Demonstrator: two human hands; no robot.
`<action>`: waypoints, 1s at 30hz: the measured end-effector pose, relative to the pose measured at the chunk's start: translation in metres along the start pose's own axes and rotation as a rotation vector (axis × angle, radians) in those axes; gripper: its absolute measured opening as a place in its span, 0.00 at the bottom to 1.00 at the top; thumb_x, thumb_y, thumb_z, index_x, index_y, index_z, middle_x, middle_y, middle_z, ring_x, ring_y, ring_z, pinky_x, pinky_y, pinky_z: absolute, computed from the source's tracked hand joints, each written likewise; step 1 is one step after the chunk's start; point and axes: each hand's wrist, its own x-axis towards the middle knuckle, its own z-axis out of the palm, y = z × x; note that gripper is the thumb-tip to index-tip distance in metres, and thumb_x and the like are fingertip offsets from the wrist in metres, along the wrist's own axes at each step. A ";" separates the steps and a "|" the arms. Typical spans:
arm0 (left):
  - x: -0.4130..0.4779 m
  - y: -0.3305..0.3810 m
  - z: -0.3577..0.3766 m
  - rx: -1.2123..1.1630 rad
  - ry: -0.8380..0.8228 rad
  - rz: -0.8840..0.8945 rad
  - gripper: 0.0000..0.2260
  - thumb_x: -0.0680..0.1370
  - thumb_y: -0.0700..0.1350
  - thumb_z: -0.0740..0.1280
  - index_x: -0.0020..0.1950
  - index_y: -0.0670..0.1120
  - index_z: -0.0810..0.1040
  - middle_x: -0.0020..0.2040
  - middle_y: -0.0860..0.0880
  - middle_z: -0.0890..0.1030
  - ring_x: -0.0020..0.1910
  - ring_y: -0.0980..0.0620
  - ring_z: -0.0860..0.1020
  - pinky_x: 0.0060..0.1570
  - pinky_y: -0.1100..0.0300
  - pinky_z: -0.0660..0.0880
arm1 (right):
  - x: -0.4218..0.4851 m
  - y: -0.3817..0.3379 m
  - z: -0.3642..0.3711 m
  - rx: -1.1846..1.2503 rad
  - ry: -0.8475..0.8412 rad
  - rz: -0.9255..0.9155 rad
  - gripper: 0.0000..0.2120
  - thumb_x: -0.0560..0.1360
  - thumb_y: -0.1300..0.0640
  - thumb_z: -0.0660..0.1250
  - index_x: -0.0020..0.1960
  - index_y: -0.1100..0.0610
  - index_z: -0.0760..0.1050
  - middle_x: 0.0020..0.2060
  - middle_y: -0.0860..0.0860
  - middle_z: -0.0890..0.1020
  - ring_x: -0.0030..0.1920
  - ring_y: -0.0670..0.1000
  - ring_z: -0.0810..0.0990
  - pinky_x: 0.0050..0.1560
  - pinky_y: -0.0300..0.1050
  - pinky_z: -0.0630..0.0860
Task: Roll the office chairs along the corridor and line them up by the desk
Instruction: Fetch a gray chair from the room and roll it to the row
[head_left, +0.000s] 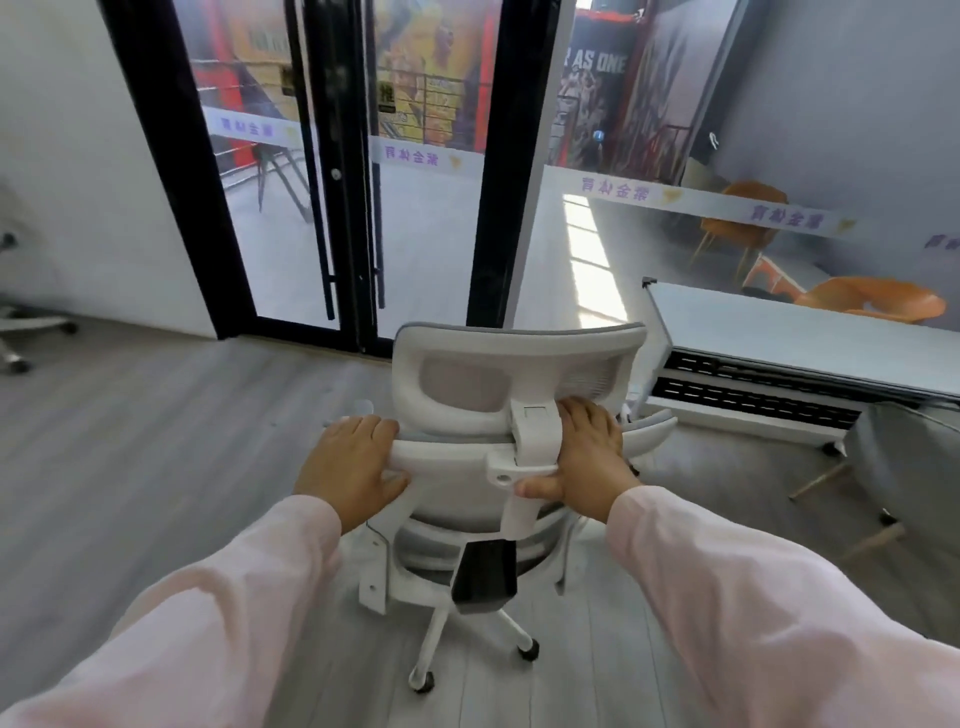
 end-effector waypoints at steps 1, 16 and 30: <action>-0.008 -0.011 -0.005 0.011 0.020 -0.017 0.21 0.67 0.56 0.71 0.55 0.46 0.76 0.49 0.49 0.79 0.50 0.46 0.76 0.54 0.52 0.70 | 0.004 -0.014 0.004 0.013 -0.003 -0.022 0.51 0.61 0.33 0.72 0.74 0.52 0.53 0.70 0.48 0.61 0.72 0.52 0.53 0.73 0.48 0.43; -0.098 -0.192 -0.057 0.135 0.159 -0.486 0.20 0.69 0.60 0.69 0.50 0.46 0.73 0.48 0.48 0.76 0.48 0.47 0.73 0.51 0.55 0.68 | 0.117 -0.248 0.079 0.109 -0.007 -0.543 0.50 0.58 0.29 0.69 0.72 0.50 0.57 0.66 0.46 0.63 0.69 0.51 0.56 0.70 0.47 0.46; -0.170 -0.335 -0.112 0.296 0.209 -1.033 0.20 0.69 0.60 0.69 0.51 0.47 0.73 0.51 0.48 0.76 0.53 0.46 0.72 0.55 0.54 0.68 | 0.224 -0.476 0.134 0.085 -0.185 -1.123 0.51 0.66 0.29 0.63 0.77 0.52 0.43 0.74 0.49 0.54 0.74 0.54 0.48 0.74 0.51 0.42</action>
